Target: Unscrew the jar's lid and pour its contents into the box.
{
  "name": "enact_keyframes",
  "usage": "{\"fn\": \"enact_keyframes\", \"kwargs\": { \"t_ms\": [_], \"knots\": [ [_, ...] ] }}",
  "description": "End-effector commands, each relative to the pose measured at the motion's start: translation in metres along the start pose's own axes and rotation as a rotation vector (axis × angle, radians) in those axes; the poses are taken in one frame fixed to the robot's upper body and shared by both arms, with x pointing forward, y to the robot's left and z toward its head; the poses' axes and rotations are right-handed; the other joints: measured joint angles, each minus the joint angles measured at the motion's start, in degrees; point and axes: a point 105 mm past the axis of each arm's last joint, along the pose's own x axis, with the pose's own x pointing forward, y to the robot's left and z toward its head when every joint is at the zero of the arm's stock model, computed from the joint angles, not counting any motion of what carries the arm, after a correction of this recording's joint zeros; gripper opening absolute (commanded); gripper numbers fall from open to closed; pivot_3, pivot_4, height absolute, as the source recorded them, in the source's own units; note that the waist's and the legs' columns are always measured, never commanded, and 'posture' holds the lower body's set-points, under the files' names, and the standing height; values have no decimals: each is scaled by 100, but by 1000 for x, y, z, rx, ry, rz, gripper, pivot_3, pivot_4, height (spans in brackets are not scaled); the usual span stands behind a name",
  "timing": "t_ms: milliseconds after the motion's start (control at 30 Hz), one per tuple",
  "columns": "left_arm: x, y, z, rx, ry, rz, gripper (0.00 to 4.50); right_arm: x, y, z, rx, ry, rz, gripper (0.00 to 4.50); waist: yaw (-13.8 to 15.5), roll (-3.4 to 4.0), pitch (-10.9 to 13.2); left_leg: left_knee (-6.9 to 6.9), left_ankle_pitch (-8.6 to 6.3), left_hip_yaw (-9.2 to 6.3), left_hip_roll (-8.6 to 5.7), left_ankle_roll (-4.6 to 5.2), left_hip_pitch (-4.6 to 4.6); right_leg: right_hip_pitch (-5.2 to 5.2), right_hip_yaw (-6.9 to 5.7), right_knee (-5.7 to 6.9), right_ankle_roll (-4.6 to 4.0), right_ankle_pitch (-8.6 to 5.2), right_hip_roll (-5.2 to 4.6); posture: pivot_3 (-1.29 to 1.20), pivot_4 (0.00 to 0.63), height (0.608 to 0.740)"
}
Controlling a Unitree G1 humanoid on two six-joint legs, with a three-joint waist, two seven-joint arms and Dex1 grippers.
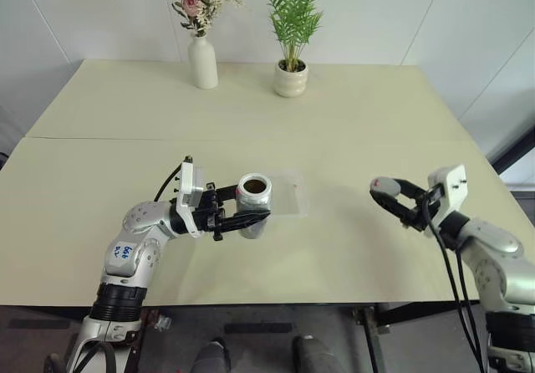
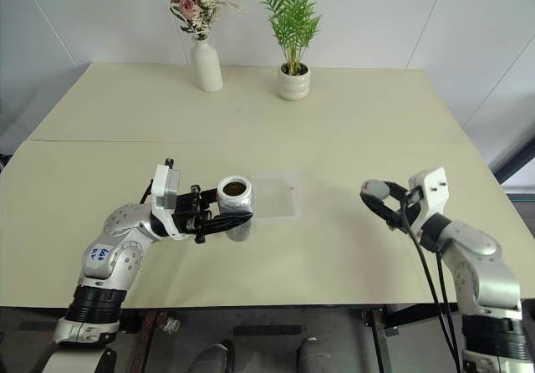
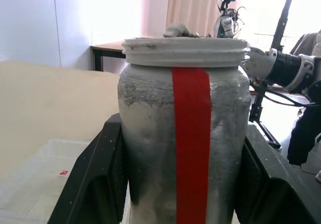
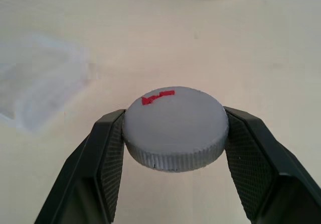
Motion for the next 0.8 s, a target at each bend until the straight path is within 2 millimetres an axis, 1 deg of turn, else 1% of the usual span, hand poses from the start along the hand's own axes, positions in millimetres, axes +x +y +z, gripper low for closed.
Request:
{"fn": "enact_keyframes", "kwargs": {
  "t_ms": [33,133,200,300,367,400,433,500,533,600,700,733,800],
  "knots": [
    [2,5,15,56,-48,12,2193,4,0,-9,-15,-49,-45,2546,-11,0,0,1,0,1,0,0,1,1,1,0,2,1,0,0,150,740],
    [2,7,17,65,-58,24,2193,8,5,-17,-13,-45,-37,2546,-7,2,0,2,1,2,0,-1,2,1,2,3,5,2,0,0,150,740],
    [2,7,17,66,-60,26,2193,8,7,-19,22,-52,-26,2546,4,2,1,2,1,2,-1,-1,2,1,2,4,5,3,-1,0,150,740],
    [2,8,19,64,-70,31,2193,8,7,-18,27,-50,-21,2546,6,2,1,2,1,0,-1,-1,2,3,2,3,5,3,0,0,150,740],
    [2,8,20,61,-74,31,2193,6,5,-18,49,-41,-19,3269,3,2,1,2,1,0,-1,-1,3,3,2,3,5,3,0,0,150,740],
    [1,8,20,57,-78,32,2193,4,4,-16,50,-41,-12,3501,3,2,1,2,1,0,-1,-1,3,3,2,4,5,3,0,0,150,740],
    [1,8,20,54,-79,32,2193,3,3,-15,48,-41,-18,3874,3,3,1,2,1,0,-1,-1,4,4,2,4,5,3,0,0,150,740],
    [1,8,20,54,-81,35,2193,2,4,-11,43,-39,3,4476,7,2,1,3,1,0,-1,-1,4,6,2,4,5,3,0,0,150,740],
    [1,8,21,54,-81,35,2193,1,4,-9,33,-37,9,4476,8,3,1,3,1,0,-1,-1,5,6,2,4,5,3,-1,0,150,740],
    [1,8,21,54,-80,36,2193,0,4,0,16,-43,24,4476,7,3,1,3,1,0,-1,-1,5,7,2,4,5,3,0,0,150,740],
    [-1,8,21,55,-79,41,2193,-3,9,22,-22,-66,86,4476,5,4,1,3,1,0,-1,-1,6,6,2,4,5,3,0,0,150,740],
    [-2,8,22,57,-77,41,2193,-3,12,31,-38,-77,114,4476,4,4,1,3,1,0,-1,-1,6,7,2,4,5,3,0,0,150,740],
    [-4,10,23,63,-74,50,2193,-2,25,54,-66,-103,209,4476,-2,5,2,4,1,1,-1,-1,6,7,2,4,5,3,-1,0,150,740]
  ]
}}
